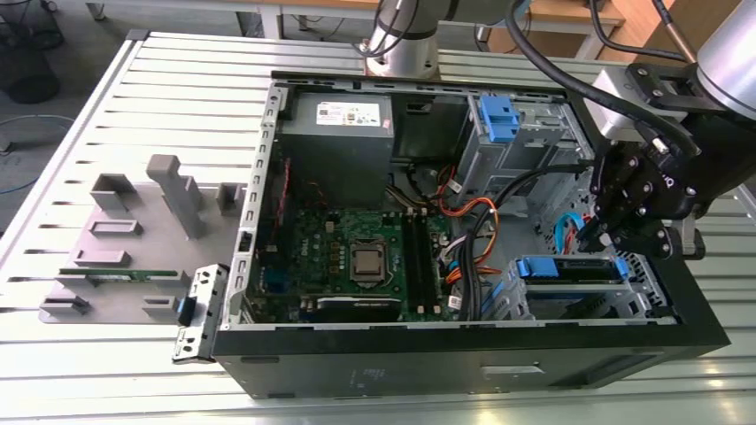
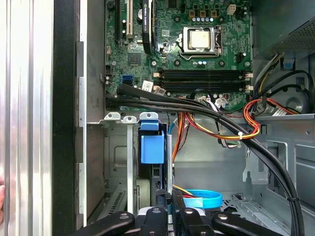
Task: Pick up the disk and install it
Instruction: 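Insert the first disk wire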
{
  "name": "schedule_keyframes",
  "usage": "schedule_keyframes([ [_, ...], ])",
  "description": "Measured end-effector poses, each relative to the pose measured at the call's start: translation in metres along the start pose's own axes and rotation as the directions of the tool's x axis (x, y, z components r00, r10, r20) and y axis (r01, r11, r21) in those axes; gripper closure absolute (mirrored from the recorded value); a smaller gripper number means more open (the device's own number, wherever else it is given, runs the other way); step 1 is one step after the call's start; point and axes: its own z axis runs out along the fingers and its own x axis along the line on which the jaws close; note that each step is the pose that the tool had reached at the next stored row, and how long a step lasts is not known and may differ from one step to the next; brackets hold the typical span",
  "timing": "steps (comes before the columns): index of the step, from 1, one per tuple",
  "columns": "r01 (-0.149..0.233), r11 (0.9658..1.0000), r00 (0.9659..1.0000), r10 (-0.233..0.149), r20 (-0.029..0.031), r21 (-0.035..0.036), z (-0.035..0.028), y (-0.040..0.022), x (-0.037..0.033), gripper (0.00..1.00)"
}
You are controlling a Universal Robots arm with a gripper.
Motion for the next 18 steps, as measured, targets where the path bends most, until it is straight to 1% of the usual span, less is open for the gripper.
schedule_keyframes([
  [5, 0.001, 1.0, 1.0, -0.001, 0.0001, 0.0008, 0.0002, 0.0002, 0.0001, 0.84],
  [11, 0.016, 0.9998, 0.9999, -0.016, -0.0001, 0.0115, 0.0018, 0.0024, 0.001, 0.84],
  [13, 0.021, 0.9996, 0.9998, -0.021, -0.0002, 0.0163, 0.0027, 0.0032, 0.0013, 0.84],
  [16, 0.023, 0.9996, 0.9997, -0.023, -0.0005, 0.0176, 0.003, 0.0036, 0.0015, 0.84],
  [18, 0.023, 0.9996, 0.9997, -0.023, 0.0001, 0.0176, 0.0047, 0.0036, 0.0018, 0.84],
])
